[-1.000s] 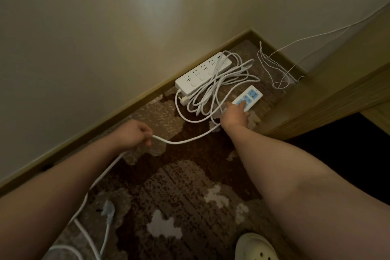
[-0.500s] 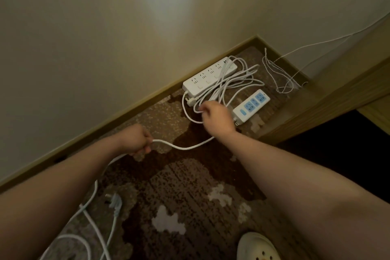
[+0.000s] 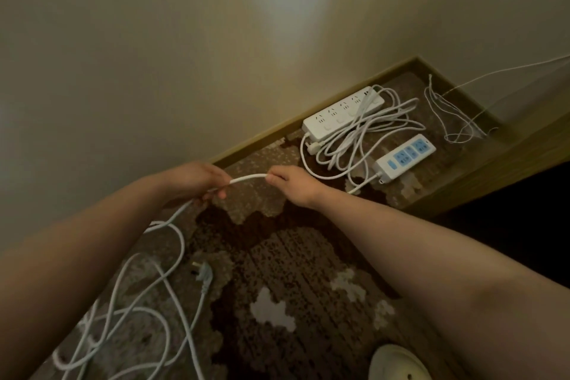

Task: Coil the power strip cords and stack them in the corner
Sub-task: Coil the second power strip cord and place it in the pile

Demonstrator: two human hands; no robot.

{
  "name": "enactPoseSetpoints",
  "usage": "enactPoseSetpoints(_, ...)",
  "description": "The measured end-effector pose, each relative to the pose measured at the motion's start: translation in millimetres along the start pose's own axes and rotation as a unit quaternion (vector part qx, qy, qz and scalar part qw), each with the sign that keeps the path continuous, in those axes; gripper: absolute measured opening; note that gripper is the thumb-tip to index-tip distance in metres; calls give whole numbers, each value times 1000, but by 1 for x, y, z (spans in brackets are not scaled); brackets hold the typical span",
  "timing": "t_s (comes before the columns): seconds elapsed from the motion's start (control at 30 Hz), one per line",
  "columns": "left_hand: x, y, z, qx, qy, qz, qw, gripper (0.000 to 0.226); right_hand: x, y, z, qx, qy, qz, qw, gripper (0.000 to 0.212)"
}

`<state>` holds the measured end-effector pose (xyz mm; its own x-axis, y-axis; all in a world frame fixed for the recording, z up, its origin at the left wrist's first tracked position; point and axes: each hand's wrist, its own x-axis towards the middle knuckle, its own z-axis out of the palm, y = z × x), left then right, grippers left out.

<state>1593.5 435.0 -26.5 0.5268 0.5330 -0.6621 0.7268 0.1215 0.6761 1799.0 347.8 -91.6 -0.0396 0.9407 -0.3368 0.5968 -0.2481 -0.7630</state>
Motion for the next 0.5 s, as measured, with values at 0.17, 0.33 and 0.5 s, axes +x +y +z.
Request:
enactPoseSetpoints(0.17,-38,-26,-48,32,22,15,999,26,4,-3,-1,-8,2,6,1000,25)
enactPoseSetpoints(0.33,-77,-57,-70,78,90,1,993,24,13,-12,-13,0,16,27,1000,29)
enactPoseSetpoints(0.5,-88,-45,-67,134,159,69,976,23,10,-44,-12,133,-19,-28,991,33)
